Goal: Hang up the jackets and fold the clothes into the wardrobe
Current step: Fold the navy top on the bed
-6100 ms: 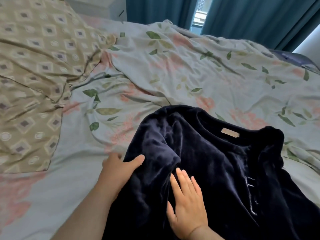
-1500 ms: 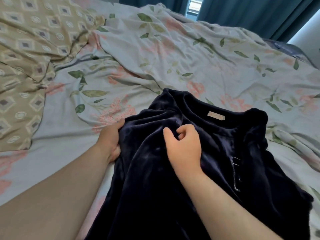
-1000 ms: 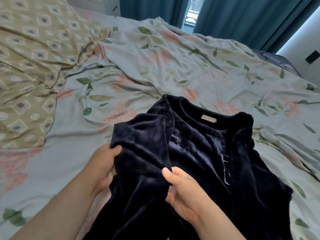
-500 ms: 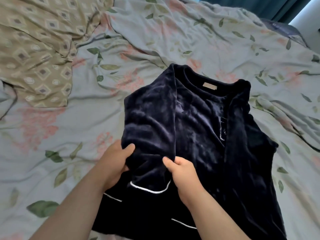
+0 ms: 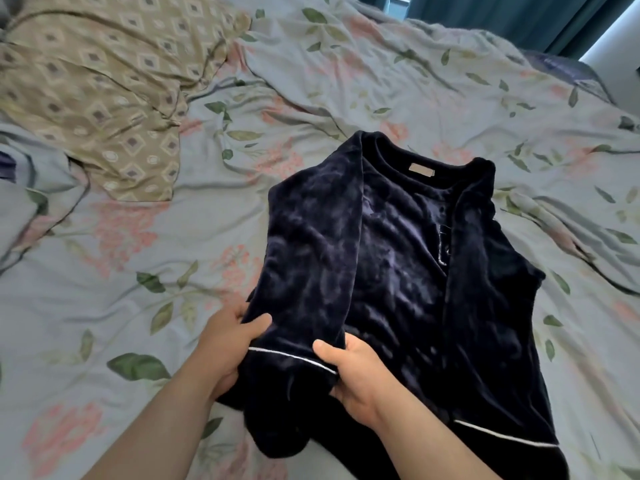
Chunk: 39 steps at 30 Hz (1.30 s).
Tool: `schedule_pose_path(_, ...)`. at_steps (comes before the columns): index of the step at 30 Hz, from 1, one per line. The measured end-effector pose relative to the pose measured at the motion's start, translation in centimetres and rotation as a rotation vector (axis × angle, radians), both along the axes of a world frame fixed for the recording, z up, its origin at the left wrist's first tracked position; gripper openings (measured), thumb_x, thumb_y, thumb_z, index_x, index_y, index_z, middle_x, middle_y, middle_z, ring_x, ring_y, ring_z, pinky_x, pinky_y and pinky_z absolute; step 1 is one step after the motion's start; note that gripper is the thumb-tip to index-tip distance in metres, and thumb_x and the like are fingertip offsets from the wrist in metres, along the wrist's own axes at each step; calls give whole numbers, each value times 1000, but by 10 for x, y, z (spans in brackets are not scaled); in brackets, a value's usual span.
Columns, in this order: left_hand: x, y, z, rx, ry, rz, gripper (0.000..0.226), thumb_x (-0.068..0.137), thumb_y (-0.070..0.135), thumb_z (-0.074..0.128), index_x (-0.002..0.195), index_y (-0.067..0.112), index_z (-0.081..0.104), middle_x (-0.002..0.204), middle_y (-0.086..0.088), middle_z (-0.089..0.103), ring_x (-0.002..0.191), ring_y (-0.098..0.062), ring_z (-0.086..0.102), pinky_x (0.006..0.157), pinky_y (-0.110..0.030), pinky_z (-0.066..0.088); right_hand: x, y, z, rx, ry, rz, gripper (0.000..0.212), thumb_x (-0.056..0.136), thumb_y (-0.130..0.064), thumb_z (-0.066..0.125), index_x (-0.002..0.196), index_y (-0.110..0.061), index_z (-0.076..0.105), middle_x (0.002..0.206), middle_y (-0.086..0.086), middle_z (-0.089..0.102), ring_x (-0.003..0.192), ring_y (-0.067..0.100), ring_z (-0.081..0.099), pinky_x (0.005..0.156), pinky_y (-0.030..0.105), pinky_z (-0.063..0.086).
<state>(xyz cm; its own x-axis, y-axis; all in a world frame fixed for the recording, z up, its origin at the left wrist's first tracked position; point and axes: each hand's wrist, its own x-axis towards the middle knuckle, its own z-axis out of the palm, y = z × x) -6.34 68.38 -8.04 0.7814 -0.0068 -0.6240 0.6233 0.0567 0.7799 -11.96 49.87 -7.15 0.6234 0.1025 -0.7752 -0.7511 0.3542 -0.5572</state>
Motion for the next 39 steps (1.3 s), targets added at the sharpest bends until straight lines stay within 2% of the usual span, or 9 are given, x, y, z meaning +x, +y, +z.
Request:
schedule_pose_path(3,3,9,7,298,-193,72,11,83,21,75,90,16,68,79,2,75,73,-15,72,62,-25,51,-2,15,2,-223,-106,-2,15,92,-28,65,103,-22,73,105,2,76,99,23,72,91,45,56)
schedule_pose_path(6,-3,11,12,180,-188,-26,29,84,43,71,100,18,69,93,5,74,85,-10,70,75,-25,51,-5,35,3,-362,-113,-29,26,91,-43,63,109,-24,68,103,-5,76,100,17,71,92,42,56)
schedule_pose_path(12,-43,42,10,-125,-18,-287,46,81,-1,75,118,23,63,111,-6,72,103,-25,70,80,-34,56,-23,32,-4,-41,-91,32,33,83,-2,66,115,-12,67,111,13,73,105,31,70,94,47,55)
schedule_pose_path(16,-42,55,15,-153,27,-287,23,93,5,60,102,20,74,105,-9,74,98,-28,71,72,-28,58,-25,20,-6,265,-63,-96,33,91,0,59,123,-6,61,122,23,67,105,35,68,85,46,57)
schedule_pose_path(21,-23,57,-4,471,-172,-368,30,85,17,71,99,44,63,93,5,68,79,-10,67,66,-21,50,-22,31,-29,130,-45,-198,40,89,13,52,121,-9,62,115,19,71,103,34,68,83,43,57)
schedule_pose_path(26,-23,54,-19,819,-223,-461,21,63,37,65,79,28,54,75,10,55,68,-7,54,57,-27,42,-20,48,-38,-196,-27,-96,54,70,13,56,112,-21,63,102,12,75,96,30,72,87,48,58)
schedule_pose_path(30,-18,51,-10,422,36,-367,29,78,50,72,92,28,59,85,9,69,76,-7,68,68,-26,48,-30,51,-29,-414,-94,2,65,68,4,59,112,-44,55,100,-7,72,87,10,71,75,28,60)
schedule_pose_path(35,-20,42,13,-7,189,-357,31,82,34,76,100,11,65,88,-3,74,80,-22,73,59,-27,54,-45,41,-5,-1140,-447,108,44,78,-10,73,114,-32,61,107,-22,43,99,-1,44,86,7,38)
schedule_pose_path(39,-26,23,31,-383,348,-285,56,91,52,50,116,4,63,104,-18,69,82,-35,66,58,-36,52,-54,40,23,-560,-378,184,16,80,-40,68,96,-36,70,98,-11,71,90,3,66,80,21,51)
